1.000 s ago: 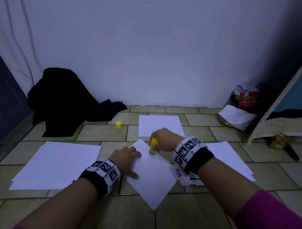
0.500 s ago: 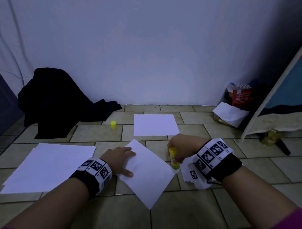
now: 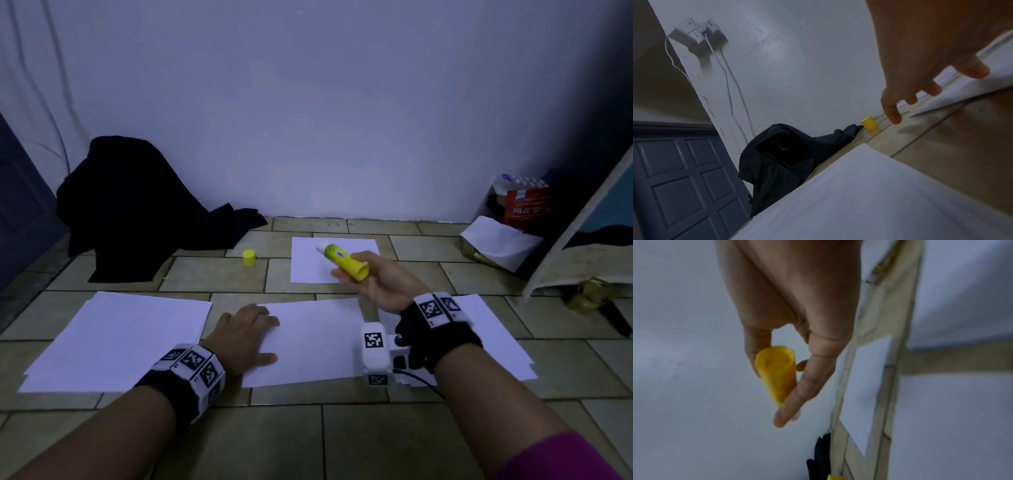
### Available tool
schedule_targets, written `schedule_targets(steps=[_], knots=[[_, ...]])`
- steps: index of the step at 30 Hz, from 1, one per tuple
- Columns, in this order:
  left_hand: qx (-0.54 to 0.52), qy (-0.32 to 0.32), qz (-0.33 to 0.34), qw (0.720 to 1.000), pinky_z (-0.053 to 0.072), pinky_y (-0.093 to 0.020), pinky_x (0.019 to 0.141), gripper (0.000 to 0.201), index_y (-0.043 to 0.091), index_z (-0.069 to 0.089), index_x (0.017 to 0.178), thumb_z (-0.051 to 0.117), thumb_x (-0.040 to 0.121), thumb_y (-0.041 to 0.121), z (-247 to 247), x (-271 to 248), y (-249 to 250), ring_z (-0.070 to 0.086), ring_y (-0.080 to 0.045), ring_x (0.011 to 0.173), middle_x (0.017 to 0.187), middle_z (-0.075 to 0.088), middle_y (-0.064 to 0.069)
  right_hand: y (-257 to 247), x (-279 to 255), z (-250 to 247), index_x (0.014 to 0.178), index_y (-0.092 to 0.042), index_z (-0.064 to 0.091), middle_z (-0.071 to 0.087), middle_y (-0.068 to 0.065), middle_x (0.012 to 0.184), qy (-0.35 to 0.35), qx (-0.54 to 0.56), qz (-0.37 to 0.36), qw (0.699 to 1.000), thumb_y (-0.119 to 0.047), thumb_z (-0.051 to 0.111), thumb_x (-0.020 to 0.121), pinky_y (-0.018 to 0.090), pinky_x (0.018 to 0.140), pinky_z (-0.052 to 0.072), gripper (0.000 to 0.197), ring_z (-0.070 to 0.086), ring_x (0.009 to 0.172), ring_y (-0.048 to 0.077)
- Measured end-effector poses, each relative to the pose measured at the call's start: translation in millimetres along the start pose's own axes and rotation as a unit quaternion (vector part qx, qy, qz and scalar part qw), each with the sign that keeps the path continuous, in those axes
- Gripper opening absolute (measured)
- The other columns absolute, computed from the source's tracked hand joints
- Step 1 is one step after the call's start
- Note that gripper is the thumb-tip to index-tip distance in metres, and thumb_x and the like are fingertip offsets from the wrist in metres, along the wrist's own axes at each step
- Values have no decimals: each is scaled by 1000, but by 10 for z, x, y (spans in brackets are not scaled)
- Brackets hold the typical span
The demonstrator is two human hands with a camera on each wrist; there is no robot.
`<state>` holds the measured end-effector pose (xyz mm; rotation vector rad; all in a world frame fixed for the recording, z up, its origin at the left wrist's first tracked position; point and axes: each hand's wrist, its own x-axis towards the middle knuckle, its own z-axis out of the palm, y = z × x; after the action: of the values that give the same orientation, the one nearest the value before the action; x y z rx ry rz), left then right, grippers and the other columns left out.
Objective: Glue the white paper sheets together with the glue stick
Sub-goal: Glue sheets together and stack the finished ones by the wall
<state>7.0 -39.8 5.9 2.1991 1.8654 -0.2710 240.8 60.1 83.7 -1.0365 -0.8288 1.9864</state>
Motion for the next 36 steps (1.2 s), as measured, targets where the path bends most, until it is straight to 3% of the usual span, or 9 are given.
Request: schedule_targets(steps=[4, 6, 8, 10, 12, 14, 17, 22, 36], knots=[[-16, -80, -20, 996, -2, -57, 115, 87, 20, -10, 154, 30, 92, 67, 97, 32, -91, -17, -15, 147, 160, -18, 8, 274, 218, 96, 93, -6, 64, 69, 9, 88, -12, -125, 52, 991, -12, 60, 89, 21, 53, 50, 8, 65, 66, 17], [-43, -111, -15, 993, -9, -62, 112, 117, 22, -20, 150, 7, 63, 95, 114, 32, -134, -30, -11, 140, 152, -33, 12, 335, 310, 230, 90, -11, 66, 68, 5, 83, 0, -217, 34, 976, -7, 65, 85, 20, 54, 44, 6, 63, 59, 12], [-57, -120, -10, 991, -13, -62, 110, 136, 23, -23, 149, -8, 39, 101, 138, 45, -168, -36, -8, 133, 142, -41, 15, 365, 455, 390, 85, -13, 66, 66, 5, 78, 16, -313, 8, 950, -4, 70, 81, 20, 54, 46, 11, 61, 53, 10], [-64, -123, -8, 990, -14, -62, 110, 130, 22, -24, 149, -5, 46, 99, 139, 48, -166, -38, -9, 133, 137, -44, 16, 395, 629, 558, 77, -16, 62, 66, 6, 79, 45, -415, -31, 908, -5, 73, 76, 23, 56, 52, 16, 63, 58, 11], [-68, -123, -12, 990, -14, -61, 110, 143, 20, -28, 147, -10, 31, 101, 142, 60, -163, -39, -6, 129, 139, -44, 13, 423, 775, 710, 76, -19, 55, 68, 9, 95, 69, -519, -77, 848, -11, 74, 73, 33, 75, 56, 21, 66, 83, 20], [-61, -119, -20, 991, -13, -60, 111, 139, 18, -29, 146, -1, 34, 96, 164, 71, -166, -39, -6, 127, 147, -41, 8, 468, 872, 846, 90, -14, 56, 65, 10, 107, 60, -573, -106, 811, -13, 72, 76, 32, 83, 50, 21, 61, 99, 26], [-79, -115, -28, 990, -13, -59, 111, 124, 18, -28, 146, -1, 44, 82, 160, 66, -163, -37, -7, 130, 152, -37, 6, 562, 1024, 1000, 110, -8, 54, 62, 12, 110, 45, -617, -124, 776, -13, 70, 77, 35, 82, 50, 37, 59, 102, 30], [-89, -112, -20, 989, -15, -59, 110, 149, 19, -29, 146, -13, 22, 101, 178, 100, -193, -38, -5, 127, 142, -44, 8, 693, 1193, 1125, 120, -3, 47, 58, 18, 115, 8, -688, -128, 714, -12, 66, 83, 29, 62, 39, 42, 58, 100, 33], [-120, -120, -30, 985, -17, -57, 110, 157, 19, -28, 147, -7, 17, 104, 111, 86, -207, -39, -3, 126, 136, -45, 10, 418, 914, 824, 135, -3, 35, 49, 14, 135, 28, -686, -58, 725, -30, 76, 79, 32, 94, 43, 75, 49, 122, 27]])
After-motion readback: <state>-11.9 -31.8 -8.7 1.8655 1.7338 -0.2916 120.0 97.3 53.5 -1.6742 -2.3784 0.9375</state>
